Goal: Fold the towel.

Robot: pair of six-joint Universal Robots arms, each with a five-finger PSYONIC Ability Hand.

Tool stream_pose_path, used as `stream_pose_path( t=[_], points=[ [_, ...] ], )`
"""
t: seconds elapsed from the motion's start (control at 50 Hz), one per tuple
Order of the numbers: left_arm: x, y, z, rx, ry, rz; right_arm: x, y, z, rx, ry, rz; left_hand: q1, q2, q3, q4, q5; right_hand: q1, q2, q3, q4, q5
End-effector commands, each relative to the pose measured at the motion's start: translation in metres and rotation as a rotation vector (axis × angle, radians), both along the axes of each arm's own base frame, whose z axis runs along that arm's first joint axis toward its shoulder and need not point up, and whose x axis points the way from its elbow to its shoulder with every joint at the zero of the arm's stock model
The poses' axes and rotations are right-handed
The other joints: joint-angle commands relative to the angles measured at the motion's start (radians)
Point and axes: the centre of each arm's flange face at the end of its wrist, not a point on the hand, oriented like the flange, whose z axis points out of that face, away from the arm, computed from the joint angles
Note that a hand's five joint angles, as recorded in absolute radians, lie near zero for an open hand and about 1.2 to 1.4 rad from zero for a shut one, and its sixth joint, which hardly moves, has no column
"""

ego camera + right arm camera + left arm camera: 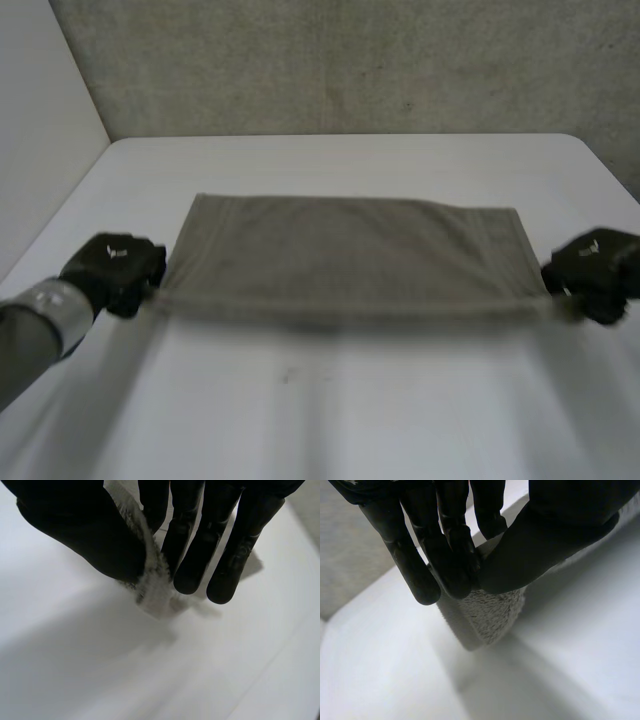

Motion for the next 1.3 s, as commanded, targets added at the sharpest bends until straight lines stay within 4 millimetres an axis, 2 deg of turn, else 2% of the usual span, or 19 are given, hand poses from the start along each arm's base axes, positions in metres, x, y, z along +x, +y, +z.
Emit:
stream_pose_path(
  t=[0.02, 0.14, 0.22, 0.3, 0.34, 0.4, 0.44, 0.5, 0.56, 0.6, 0.7, 0.94, 0.96, 0.98, 1.0, 1.02, 1.08, 1.22, 1.3],
  points=[
    [0.008, 0.034, 0.021, 0.012, -0.007, -0.082, -0.006, 0.018, 0.013, 0.024, 0.018, 0.067, 0.233, 0.178, 0.179, 0.179, 0.182, 0.004, 0.182, 0.181, 0.179, 0.185],
    [0.01, 0.006, 0.029, -0.041, -0.004, -0.071, -0.002, -0.008, 0.022, -0.103, -0.078, 0.041, 0.233, 0.178, 0.179, 0.179, 0.182, 0.004, 0.182, 0.181, 0.179, 0.185],
    [-0.008, -0.019, 0.021, -0.034, 0.007, -0.127, -0.002, -0.043, 0.0, -0.115, -0.109, -0.002, 0.233, 0.178, 0.179, 0.179, 0.182, 0.004, 0.182, 0.181, 0.179, 0.185],
    [-0.024, -0.038, 0.009, -0.026, 0.014, -0.164, 0.012, -0.056, -0.015, -0.107, -0.115, 0.005, 0.233, 0.178, 0.179, 0.179, 0.182, 0.004, 0.182, 0.181, 0.179, 0.185],
    [-0.039, -0.058, -0.001, -0.033, 0.014, -0.19, 0.025, -0.073, -0.03, -0.122, -0.11, -0.006, 0.233, 0.178, 0.179, 0.179, 0.182, 0.004, 0.182, 0.181, 0.179, 0.185],
    [-0.046, -0.069, -0.007, -0.041, 0.01, -0.195, 0.027, -0.083, -0.037, -0.139, -0.108, -0.03, 0.233, 0.178, 0.179, 0.179, 0.182, 0.004, 0.182, 0.181, 0.179, 0.185],
    [-0.058, -0.093, -0.014, -0.075, 0.001, -0.188, 0.027, -0.104, -0.05, -0.185, -0.119, -0.077, 0.233, 0.178, 0.179, 0.179, 0.182, 0.004, 0.182, 0.181, 0.179, 0.185],
    [-0.07, -0.117, -0.018, -0.118, 0.008, -0.17, 0.03, -0.121, -0.059, -0.237, -0.146, -0.104, 0.233, 0.178, 0.179, 0.179, 0.182, 0.004, 0.182, 0.181, 0.179, 0.185],
    [-0.075, -0.128, -0.021, -0.134, 0.017, -0.159, 0.034, -0.127, -0.062, -0.257, -0.163, -0.108, 0.233, 0.178, 0.179, 0.179, 0.182, 0.004, 0.182, 0.181, 0.179, 0.185],
    [-0.081, -0.149, -0.026, -0.166, 0.034, -0.126, 0.04, -0.139, -0.065, -0.3, -0.198, -0.126, 0.233, 0.178, 0.179, 0.179, 0.182, 0.004, 0.182, 0.181, 0.179, 0.185],
    [-0.087, -0.172, -0.035, -0.21, 0.034, -0.088, 0.037, -0.155, -0.063, -0.378, -0.226, -0.184, 0.233, 0.178, 0.179, 0.179, 0.182, 0.004, 0.182, 0.181, 0.179, 0.185],
    [-0.094, -0.188, -0.043, -0.243, 0.036, -0.072, 0.047, -0.164, -0.055, -0.482, -0.262, -0.175, 0.233, 0.178, 0.179, 0.179, 0.182, 0.004, 0.182, 0.181, 0.179, 0.185],
    [-0.094, -0.187, -0.043, -0.24, 0.037, -0.073, 0.046, -0.165, -0.056, -0.484, -0.258, -0.18, 0.233, 0.178, 0.179, 0.179, 0.182, -0.263, -0.084, -0.085, -0.087, -0.081],
    [-0.097, -0.184, -0.045, -0.234, 0.035, -0.079, 0.048, -0.165, -0.059, -0.473, -0.256, -0.178, -0.638, -0.694, -0.693, -0.693, -0.689, -1.218, -1.04, -1.041, -1.042, -1.037],
    [-0.097, -0.184, -0.045, -0.234, 0.035, -0.08, 0.048, -0.165, -0.059, -0.473, -0.256, -0.178, -0.647, -0.703, -0.701, -0.701, -0.698, -1.218, -1.04, -1.041, -1.042, -1.037],
    [-0.101, -0.181, -0.045, -0.235, 0.035, -0.091, 0.053, -0.163, -0.063, -0.46, -0.259, -0.166, -0.9, -0.956, -0.954, -0.954, -0.951, -1.218, -1.04, -1.041, -1.042, -1.037],
    [-0.111, -0.172, -0.044, -0.231, 0.037, -0.115, 0.059, -0.158, -0.059, -0.461, -0.266, -0.152, -0.989, -1.044, -1.043, -1.043, -1.039, -1.218, -1.04, -1.041, -1.042, -1.037],
    [-0.109, -0.161, -0.023, -0.216, 0.044, -0.113, 0.055, -0.147, -0.031, -0.484, -0.314, -0.175, -0.989, -1.044, -1.043, -1.043, -1.039, -1.218, -1.04, -1.041, -1.042, -1.037],
    [-0.098, -0.137, -0.007, -0.136, 0.067, -0.092, 0.052, -0.126, -0.015, -0.469, -0.334, -0.184, -0.989, -1.044, -1.043, -1.043, -1.039, -1.218, -1.04, -1.041, -1.042, -1.037]
  ],
)
